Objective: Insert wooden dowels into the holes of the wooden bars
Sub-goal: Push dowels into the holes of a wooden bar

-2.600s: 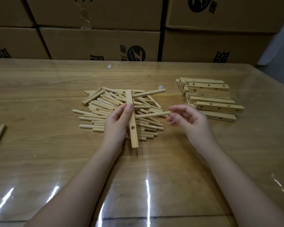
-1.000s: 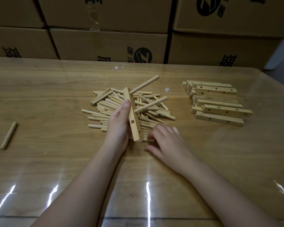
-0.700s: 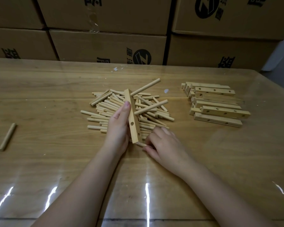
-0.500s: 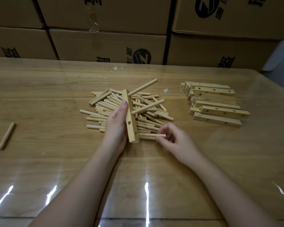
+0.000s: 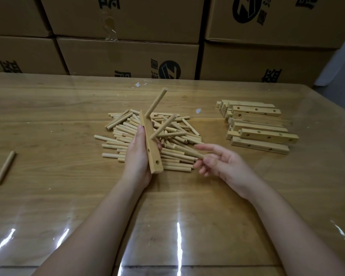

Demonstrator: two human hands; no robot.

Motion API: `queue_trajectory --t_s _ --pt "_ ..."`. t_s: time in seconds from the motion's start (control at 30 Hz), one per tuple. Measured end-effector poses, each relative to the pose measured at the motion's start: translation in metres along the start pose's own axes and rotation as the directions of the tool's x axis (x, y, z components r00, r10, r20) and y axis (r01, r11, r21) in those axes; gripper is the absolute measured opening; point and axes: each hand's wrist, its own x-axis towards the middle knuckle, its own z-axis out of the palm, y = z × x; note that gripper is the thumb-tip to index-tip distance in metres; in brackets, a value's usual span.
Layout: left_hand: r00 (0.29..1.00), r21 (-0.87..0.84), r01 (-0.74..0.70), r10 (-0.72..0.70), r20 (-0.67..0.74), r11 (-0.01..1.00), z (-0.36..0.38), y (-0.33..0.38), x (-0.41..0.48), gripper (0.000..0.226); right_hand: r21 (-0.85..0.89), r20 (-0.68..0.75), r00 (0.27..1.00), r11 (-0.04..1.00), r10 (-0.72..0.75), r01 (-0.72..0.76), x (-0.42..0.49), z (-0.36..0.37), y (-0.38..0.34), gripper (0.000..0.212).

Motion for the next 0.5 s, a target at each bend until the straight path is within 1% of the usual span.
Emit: queue_trajectory --t_s 0.07,0.17,0.23,0.37,0.5 --pt "1.0 -0.03 -0.005 0.004 -0.028 1.0 0.001 -0.001 0.001 0.033 -0.021 -0.002 1.0 1.0 0.003 -0.003 0.0 0.001 0.003 0.027" --pt "0.998 -0.031 -0.009 0.007 -0.063 0.999 0.002 -0.003 0.004 0.033 -0.058 -0.025 1.0 0.998 0.013 -0.014 0.0 0.003 0.004 0.029" --pt "0.998 -0.049 0.016 -0.019 -0.064 0.999 0.002 -0.002 0.005 0.029 -0.089 -0.035 0.999 0.996 0.021 -0.024 0.0 0.004 0.004 0.029" --pt "0.997 -0.073 0.082 -0.083 -0.007 0.994 0.002 0.0 0.004 0.021 -0.116 -0.036 0.999 0.993 0.024 -0.028 0.0 0.009 0.003 0.027" --pt "0.995 -0.032 0.061 -0.058 0.082 0.998 0.003 0.0 0.0 0.016 -0.119 -0.054 0.998 0.993 0.015 -0.021 -0.001 0.012 0.002 0.024"
